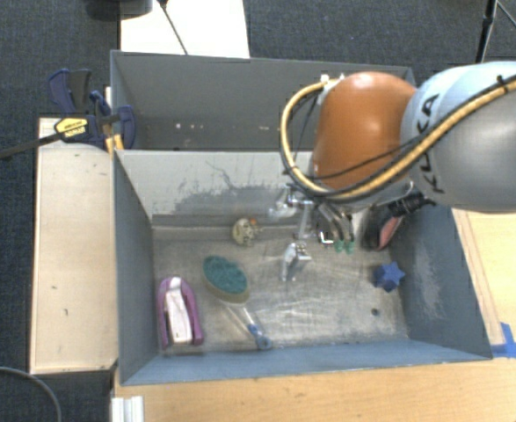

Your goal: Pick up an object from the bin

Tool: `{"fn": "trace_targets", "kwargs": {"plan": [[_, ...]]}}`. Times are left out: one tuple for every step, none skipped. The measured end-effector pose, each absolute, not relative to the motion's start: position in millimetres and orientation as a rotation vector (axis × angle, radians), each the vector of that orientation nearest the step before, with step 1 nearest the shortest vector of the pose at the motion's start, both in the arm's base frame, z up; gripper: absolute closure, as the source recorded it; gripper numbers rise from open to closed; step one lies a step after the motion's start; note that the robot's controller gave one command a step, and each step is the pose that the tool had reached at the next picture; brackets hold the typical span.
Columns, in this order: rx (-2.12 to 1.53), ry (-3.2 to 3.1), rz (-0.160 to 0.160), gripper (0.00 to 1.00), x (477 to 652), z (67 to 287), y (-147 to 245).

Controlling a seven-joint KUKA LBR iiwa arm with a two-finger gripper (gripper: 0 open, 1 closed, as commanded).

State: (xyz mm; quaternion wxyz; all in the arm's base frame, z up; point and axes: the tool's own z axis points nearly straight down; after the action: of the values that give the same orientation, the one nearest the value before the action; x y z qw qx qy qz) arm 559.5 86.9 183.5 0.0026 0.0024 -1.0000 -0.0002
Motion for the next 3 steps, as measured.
{"fn": "trace_targets", "kwargs": {"plan": [[0.332,-3.120,-0.001,0.00,534.2,77.2,134.4],[0.364,-3.132,-0.005,0.00,577.2,73.4,225.0],[0.352,-3.131,0.000,1.00,577.2,74.1,220.9]]}}
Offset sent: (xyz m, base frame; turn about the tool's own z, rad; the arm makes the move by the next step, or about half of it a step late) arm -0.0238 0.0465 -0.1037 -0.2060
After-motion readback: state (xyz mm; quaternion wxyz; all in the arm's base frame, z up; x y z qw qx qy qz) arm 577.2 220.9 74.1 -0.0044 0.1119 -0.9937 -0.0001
